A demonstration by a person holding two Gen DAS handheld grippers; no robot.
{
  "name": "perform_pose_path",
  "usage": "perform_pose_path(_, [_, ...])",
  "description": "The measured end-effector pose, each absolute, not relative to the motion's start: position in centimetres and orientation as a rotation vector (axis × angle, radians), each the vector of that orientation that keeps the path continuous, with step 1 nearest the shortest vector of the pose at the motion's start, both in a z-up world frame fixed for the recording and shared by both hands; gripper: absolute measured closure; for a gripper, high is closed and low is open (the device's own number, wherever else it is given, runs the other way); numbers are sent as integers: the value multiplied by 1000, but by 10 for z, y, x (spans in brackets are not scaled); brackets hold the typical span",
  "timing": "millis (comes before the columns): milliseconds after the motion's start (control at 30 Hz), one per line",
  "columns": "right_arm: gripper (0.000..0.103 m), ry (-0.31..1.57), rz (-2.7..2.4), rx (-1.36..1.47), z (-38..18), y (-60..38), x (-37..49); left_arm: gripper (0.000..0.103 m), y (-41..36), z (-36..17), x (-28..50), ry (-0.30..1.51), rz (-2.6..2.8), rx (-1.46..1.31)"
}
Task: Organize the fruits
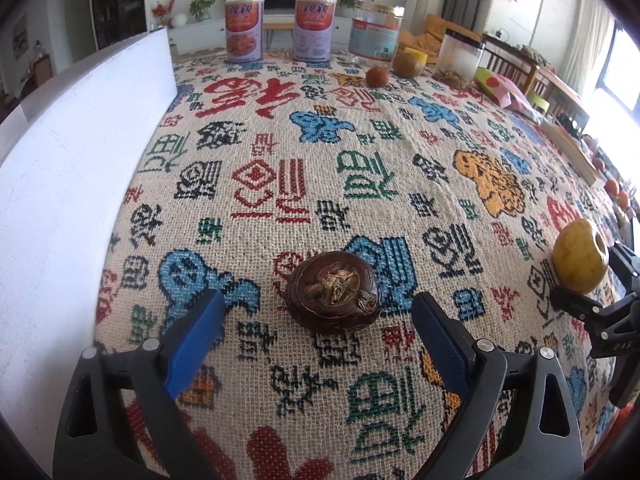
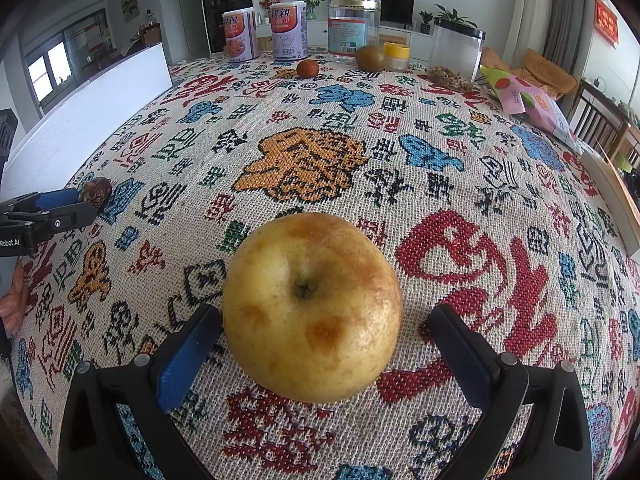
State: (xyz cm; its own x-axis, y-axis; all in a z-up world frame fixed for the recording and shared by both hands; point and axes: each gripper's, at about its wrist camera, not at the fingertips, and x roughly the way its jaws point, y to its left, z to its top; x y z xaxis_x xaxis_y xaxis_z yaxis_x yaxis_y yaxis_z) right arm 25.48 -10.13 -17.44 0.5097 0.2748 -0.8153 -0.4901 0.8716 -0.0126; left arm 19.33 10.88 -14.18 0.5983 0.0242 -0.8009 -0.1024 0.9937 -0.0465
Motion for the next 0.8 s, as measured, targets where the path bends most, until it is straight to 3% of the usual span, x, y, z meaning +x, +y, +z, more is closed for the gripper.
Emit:
perform_pose_path(33, [0, 929, 467, -255, -175, -101, 255, 35, 105, -142, 192, 916, 87, -43])
perform_pose_path(67, [0, 929, 466, -255, -175, -101, 255, 57, 103, -140, 191, 903, 52, -42])
perform_pose_path(333, [0, 938, 459, -240, -174, -101, 256, 57, 117, -127, 159, 903, 25, -209])
perform_pose_path(533, [3, 1081, 470, -89, -154, -114, 265, 57, 123, -117, 137, 899, 19, -247])
perform_pose_path(633, [35, 1126, 481, -76, -153, -111, 271, 57, 122, -112, 132, 900, 14, -265])
perform_pose_path(800, [38, 1156, 442, -97, -142, -96, 266, 57, 141, -59, 99, 848, -71, -423])
